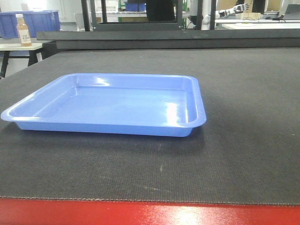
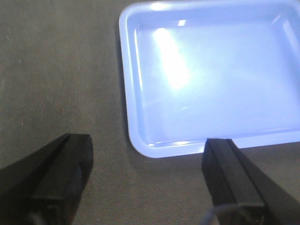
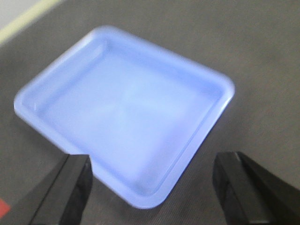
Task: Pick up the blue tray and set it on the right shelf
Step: 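Lower both grippers onto opposite rims of the blue tray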
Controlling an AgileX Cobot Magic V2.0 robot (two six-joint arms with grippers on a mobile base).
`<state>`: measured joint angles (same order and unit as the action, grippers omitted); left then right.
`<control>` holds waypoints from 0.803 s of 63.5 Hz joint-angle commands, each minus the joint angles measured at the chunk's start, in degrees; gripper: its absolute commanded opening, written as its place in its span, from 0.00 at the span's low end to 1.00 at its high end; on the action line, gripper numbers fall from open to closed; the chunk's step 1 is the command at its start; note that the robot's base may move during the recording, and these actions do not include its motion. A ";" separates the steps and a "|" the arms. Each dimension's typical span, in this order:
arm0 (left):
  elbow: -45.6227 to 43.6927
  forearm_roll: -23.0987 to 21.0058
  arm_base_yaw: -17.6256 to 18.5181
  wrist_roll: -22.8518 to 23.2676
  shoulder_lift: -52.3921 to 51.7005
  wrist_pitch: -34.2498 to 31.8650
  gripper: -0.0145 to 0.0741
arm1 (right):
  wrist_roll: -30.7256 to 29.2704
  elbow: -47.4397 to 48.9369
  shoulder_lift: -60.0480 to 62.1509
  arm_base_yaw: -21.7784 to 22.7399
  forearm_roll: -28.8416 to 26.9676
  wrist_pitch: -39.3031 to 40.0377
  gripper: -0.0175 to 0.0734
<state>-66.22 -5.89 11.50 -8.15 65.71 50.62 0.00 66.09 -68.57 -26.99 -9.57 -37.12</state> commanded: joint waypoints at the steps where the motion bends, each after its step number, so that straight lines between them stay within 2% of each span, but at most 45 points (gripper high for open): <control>1: -5.25 1.34 0.48 -0.16 3.98 -0.84 0.62 | 0.94 8.80 -6.53 -0.26 -0.19 -3.97 0.88; 6: -7.84 2.05 0.48 -0.05 8.59 -0.84 0.62 | 3.99 15.06 -13.54 -0.11 1.51 -9.69 0.88; 16: -13.47 2.48 0.48 0.86 17.22 1.06 0.62 | 17.78 24.95 -24.93 -0.11 10.39 -17.40 0.88; 23: -18.68 5.47 0.48 5.62 23.66 3.73 0.62 | 26.44 30.34 -31.26 -0.11 15.12 -20.18 0.88; 32: -25.52 5.59 0.48 8.61 30.65 6.43 0.62 | 29.00 33.08 -36.28 -0.11 15.35 -19.04 0.88; 43: -31.35 5.59 0.48 9.17 37.40 6.97 0.62 | 29.36 33.06 -39.88 0.31 15.10 -16.84 0.88; 51: -33.72 3.89 0.48 9.17 41.93 6.75 0.62 | 33.68 33.06 -41.96 1.47 15.05 -18.27 0.88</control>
<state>-96.83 -0.69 11.50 0.00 108.23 58.67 31.04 97.22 -112.72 -26.56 4.43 -56.31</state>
